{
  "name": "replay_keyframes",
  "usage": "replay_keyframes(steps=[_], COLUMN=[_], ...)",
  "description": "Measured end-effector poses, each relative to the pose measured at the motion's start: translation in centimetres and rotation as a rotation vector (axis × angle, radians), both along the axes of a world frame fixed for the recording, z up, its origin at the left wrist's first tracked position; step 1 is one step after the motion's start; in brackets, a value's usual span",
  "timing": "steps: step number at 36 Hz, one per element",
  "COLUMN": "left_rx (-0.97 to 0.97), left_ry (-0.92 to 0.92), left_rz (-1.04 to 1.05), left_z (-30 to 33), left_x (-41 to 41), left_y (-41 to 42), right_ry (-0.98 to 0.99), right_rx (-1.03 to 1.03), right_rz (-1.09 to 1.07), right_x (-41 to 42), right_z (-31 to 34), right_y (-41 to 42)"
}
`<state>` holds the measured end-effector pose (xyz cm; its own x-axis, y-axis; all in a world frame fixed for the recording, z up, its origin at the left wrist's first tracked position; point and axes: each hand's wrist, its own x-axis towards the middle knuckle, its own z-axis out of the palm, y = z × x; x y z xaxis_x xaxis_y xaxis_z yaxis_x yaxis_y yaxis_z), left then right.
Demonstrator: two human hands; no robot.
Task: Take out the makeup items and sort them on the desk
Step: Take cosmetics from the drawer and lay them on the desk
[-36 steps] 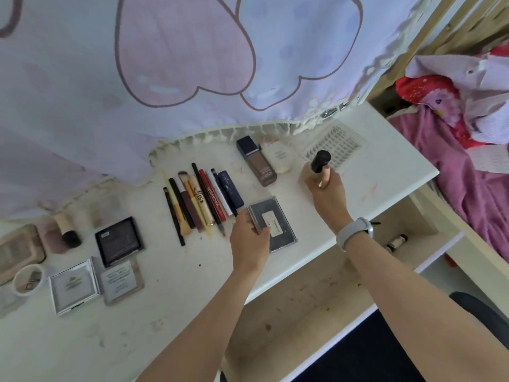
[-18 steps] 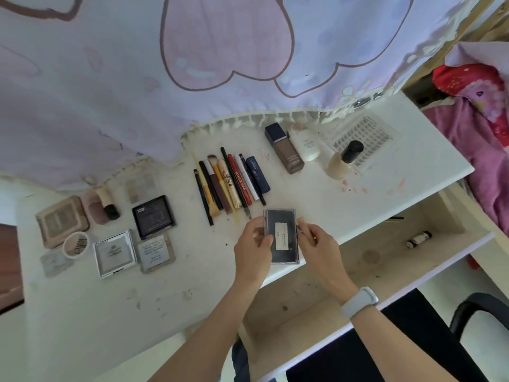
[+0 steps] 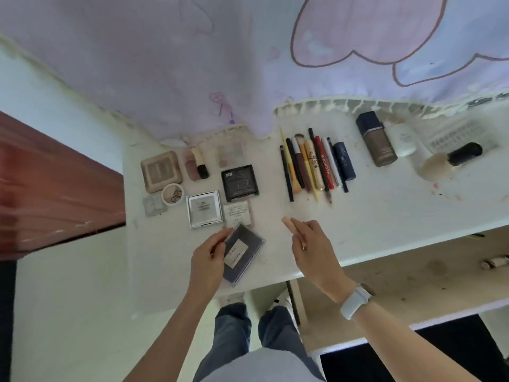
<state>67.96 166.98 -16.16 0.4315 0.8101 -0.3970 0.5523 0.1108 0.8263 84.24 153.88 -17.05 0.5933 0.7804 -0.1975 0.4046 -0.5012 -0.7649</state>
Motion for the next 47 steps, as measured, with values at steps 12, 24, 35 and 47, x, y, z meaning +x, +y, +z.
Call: replay_keyframes(steps=[12,24,35,47], left_rx=[0.095,0.098,0.207,0.507], left_ry=[0.037,0.138,0.417,0.429], left_rz=[0.567,0.434,0.106,-0.119], left_z=[-0.7,-1.5,-1.3,-1.9], left_x=[-7.9,-6.9,-5.7,-6.5], left_y=[5.3,6.5,6.1,5.9], right_ry=[-0.072,-0.337,-0.383,-0.084], right_rx=[-0.152,-0.233,-0.236,-0.046], right_rz=[-0.114,-0.123,-0.116,-0.011], right_x=[-2.1,0.4,2.2,0.3], right_z=[0.5,0.9,0.5,2.9], right_y=[5.4,11.1,14.3,23.2])
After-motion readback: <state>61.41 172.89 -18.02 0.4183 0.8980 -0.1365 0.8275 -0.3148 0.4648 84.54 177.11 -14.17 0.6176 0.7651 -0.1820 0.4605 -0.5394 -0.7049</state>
